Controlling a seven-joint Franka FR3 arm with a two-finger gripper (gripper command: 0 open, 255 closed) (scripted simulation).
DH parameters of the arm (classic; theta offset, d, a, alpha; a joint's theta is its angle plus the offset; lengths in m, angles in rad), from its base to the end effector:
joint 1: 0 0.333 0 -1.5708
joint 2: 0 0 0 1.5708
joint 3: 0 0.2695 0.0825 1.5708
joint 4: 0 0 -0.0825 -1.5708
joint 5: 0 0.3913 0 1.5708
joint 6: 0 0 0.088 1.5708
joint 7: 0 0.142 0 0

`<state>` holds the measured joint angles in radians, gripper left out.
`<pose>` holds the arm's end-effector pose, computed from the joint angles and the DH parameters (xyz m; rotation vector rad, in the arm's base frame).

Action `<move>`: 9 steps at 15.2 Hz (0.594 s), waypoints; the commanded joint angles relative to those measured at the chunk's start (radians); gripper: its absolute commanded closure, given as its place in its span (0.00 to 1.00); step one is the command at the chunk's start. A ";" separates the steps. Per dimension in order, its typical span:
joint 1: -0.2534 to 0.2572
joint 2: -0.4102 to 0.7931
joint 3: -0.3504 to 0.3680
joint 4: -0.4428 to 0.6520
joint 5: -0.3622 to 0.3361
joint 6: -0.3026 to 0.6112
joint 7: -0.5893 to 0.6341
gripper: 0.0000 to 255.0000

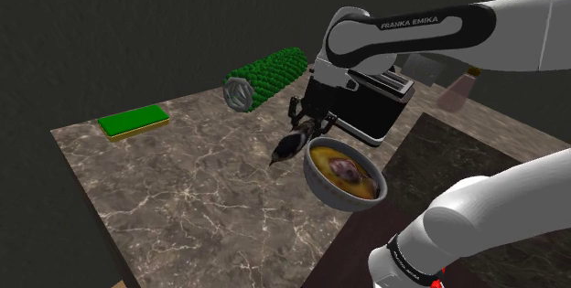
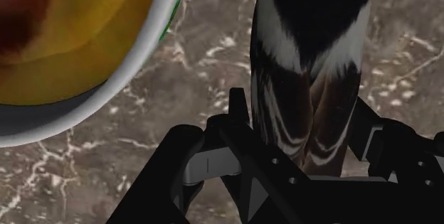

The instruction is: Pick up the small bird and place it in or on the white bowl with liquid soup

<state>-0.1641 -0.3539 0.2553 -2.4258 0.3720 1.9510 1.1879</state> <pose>0.4364 0.0706 0.3453 -2.4004 1.7848 0.3694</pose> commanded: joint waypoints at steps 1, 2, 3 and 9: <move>0.000 -0.011 -0.003 0.018 -0.003 -0.028 0.007 1.00; -0.001 -0.016 -0.004 0.027 -0.004 -0.042 0.010 1.00; -0.001 -0.020 -0.006 0.037 -0.006 -0.056 0.013 1.00; -0.004 -0.042 -0.016 0.099 -0.015 -0.138 0.031 1.00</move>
<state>-0.1673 -0.3902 0.2428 -2.3382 0.3589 1.8302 1.2164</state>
